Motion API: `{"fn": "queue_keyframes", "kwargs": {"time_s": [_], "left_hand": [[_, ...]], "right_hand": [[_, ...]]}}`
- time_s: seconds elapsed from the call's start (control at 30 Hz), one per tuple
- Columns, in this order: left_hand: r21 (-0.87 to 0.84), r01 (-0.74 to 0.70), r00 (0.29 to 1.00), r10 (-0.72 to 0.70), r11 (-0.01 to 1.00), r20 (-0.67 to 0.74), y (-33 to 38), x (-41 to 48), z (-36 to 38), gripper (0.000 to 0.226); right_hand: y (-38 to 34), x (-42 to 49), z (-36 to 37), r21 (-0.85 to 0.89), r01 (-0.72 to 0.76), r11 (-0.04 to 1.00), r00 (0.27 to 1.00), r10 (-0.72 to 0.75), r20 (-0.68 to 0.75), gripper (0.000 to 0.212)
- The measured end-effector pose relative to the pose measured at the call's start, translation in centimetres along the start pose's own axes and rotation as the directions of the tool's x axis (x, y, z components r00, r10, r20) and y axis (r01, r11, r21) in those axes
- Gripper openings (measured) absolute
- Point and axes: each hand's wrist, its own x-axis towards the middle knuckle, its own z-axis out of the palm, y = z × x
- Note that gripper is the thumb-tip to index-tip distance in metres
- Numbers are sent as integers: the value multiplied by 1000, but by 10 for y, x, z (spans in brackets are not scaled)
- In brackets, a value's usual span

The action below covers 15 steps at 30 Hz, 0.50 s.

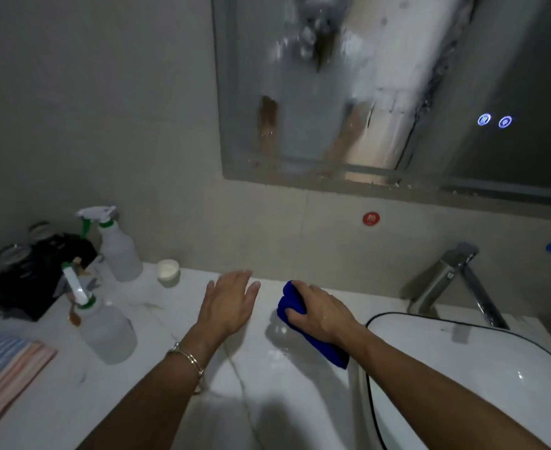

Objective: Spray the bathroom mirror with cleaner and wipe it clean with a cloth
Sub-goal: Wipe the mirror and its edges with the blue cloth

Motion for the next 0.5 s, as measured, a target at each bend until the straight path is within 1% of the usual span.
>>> {"fn": "queue_keyframes", "kwargs": {"time_s": [0.07,0.2,0.27,0.33,0.4,0.43,0.5], "left_hand": [[4,-26,998,26,1000,-60,-2,16,-18,49],[50,-96,981,103,994,-162,0,43,-57,46],[61,-119,969,129,991,-211,1,57,-77,47],[57,-143,952,153,988,-267,1,69,-97,56],[65,-166,934,178,984,-310,-1,80,-115,73],[69,-166,931,180,984,-318,-3,85,-123,74],[84,-156,924,176,984,-339,-7,97,-139,63]], "right_hand": [[-13,15,-25,-35,23,999,998,-25,-49,57],[-40,40,-71,-138,57,989,990,-73,-119,47],[-53,51,-92,-199,68,978,983,-99,-152,45],[-64,62,-114,-271,85,959,976,-136,-172,50],[-75,73,-135,-339,113,934,962,-188,-199,53],[-81,79,-146,-371,123,920,953,-214,-216,53],[-92,89,-167,-434,129,892,935,-255,-246,52]]}}
